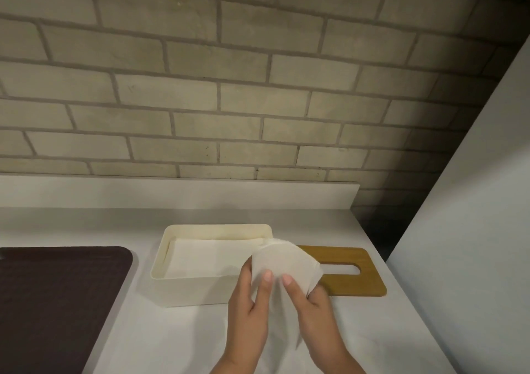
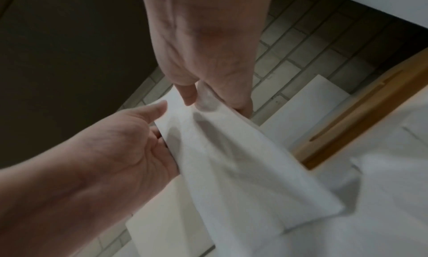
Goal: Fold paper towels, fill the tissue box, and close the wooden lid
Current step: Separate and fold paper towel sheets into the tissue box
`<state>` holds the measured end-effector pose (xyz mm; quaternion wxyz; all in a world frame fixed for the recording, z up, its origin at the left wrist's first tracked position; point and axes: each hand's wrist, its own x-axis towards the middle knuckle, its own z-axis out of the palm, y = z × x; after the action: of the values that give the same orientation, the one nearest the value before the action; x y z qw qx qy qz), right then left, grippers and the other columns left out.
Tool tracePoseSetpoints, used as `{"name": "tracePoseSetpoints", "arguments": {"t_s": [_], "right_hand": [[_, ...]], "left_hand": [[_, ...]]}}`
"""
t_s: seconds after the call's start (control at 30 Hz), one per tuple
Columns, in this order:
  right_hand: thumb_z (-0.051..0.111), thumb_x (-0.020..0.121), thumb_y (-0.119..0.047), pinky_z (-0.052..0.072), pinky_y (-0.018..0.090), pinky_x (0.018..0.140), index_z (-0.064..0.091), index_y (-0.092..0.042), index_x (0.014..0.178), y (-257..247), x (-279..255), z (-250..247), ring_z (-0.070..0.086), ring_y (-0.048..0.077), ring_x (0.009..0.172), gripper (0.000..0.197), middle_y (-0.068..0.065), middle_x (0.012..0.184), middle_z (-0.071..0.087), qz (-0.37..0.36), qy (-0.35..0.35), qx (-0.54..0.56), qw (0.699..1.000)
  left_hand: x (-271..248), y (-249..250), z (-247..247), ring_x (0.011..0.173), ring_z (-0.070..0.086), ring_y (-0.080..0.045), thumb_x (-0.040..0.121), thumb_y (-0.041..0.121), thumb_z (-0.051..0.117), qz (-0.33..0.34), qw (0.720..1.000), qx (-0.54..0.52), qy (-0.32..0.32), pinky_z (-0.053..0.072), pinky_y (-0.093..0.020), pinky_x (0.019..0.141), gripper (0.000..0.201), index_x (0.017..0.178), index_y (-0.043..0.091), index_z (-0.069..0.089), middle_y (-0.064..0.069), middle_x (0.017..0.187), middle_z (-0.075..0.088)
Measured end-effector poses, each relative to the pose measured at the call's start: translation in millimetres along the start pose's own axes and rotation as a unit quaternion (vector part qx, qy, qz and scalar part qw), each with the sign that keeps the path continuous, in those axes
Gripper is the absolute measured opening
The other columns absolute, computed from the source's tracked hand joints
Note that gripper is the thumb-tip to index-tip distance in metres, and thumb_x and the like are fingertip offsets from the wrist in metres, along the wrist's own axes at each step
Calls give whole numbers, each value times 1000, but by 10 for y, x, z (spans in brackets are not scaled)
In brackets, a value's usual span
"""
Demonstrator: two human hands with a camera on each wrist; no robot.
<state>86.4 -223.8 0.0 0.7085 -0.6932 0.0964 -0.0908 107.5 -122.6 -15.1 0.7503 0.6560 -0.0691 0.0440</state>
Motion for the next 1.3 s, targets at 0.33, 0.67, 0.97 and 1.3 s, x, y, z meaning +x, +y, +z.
{"name": "tracePoseSetpoints", "arguments": {"t_s": [0.33,0.67,0.97,1.3], "right_hand": [[58,89,-20,54,18,72,66,-26,100,-56,-18,31,68,7,94,15,-10,97,74,-4,-15,49,999],[66,61,-71,57,24,66,66,-16,92,-52,103,38,71,15,79,63,7,84,73,-18,20,113,993],[77,76,-19,56,26,78,67,-21,101,-13,224,-162,70,11,89,27,-7,94,74,58,-83,-144,984],[62,89,-17,54,25,66,64,-21,94,-549,731,67,67,15,87,6,-1,95,72,-3,-17,-75,997]], "left_hand": [[23,40,-4,98,62,4,80,53,64,9,999,35,-1,48,-9,77,32,107,40,57,27,103,66],[62,63,-1,82,67,-5,64,61,64,2,998,36,-44,52,-17,68,47,99,31,56,14,91,69],[206,337,-188,94,68,-3,91,28,57,-45,986,-118,107,52,-20,75,23,114,27,61,11,103,73],[569,649,-831,86,65,-3,86,7,66,-8,978,-39,205,49,-27,73,33,110,27,55,8,99,66]]}}
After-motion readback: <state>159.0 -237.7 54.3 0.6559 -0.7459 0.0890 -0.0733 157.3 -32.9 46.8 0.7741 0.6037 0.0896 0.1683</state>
